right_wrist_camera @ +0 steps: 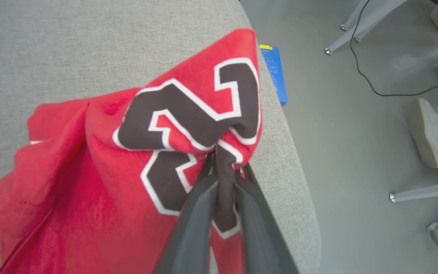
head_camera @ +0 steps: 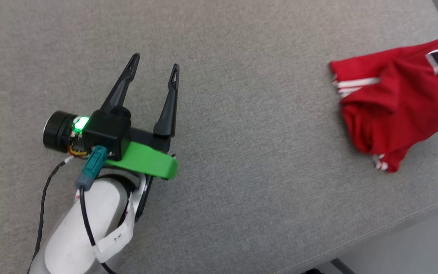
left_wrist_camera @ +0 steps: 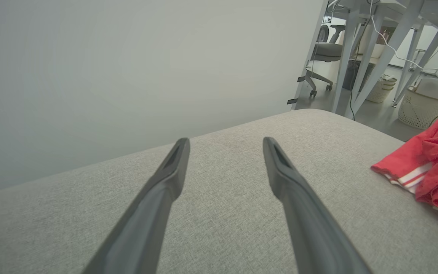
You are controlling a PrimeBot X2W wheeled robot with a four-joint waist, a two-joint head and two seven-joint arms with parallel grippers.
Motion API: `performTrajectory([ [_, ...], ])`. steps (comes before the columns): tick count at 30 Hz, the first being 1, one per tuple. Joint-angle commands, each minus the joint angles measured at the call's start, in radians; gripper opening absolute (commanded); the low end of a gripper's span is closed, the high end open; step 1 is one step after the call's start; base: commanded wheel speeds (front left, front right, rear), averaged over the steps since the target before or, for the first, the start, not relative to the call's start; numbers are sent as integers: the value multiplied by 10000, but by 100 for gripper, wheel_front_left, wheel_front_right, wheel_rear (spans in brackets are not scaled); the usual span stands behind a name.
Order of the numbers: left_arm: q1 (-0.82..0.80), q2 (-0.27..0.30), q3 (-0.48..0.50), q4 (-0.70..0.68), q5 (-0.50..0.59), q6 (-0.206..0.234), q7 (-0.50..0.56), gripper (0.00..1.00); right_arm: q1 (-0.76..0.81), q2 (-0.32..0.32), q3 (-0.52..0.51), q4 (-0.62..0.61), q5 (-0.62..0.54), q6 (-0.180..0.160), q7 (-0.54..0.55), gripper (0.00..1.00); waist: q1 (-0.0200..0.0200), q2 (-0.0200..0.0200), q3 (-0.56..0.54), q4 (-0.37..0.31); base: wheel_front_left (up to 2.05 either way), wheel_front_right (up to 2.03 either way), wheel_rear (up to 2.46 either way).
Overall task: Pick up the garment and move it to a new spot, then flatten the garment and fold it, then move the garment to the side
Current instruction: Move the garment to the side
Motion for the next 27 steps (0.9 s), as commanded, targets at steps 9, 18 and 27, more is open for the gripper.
performTrajectory([
  [9, -1147, -160, -400, -158, 390, -253, 167, 100, -1828, -870, -262, 2883, -481, -9, -1888, 0, -1, -1, 2108, 591, 0, 0, 0],
  [18, -1376, -295, -571, 190, 345, -309, -32, 100, -2913, -504, -669, 5961, -1592, -9, -4395, 100, -1, -1, 2179, 916, 0, 0, 0],
  [27, -901, -571, -615, 838, -54, -277, -648, 100, -3058, -556, -1989, 7558, -2750, -9, -6577, 100, -1, -1, 725, 1236, 0, 0, 0],
])
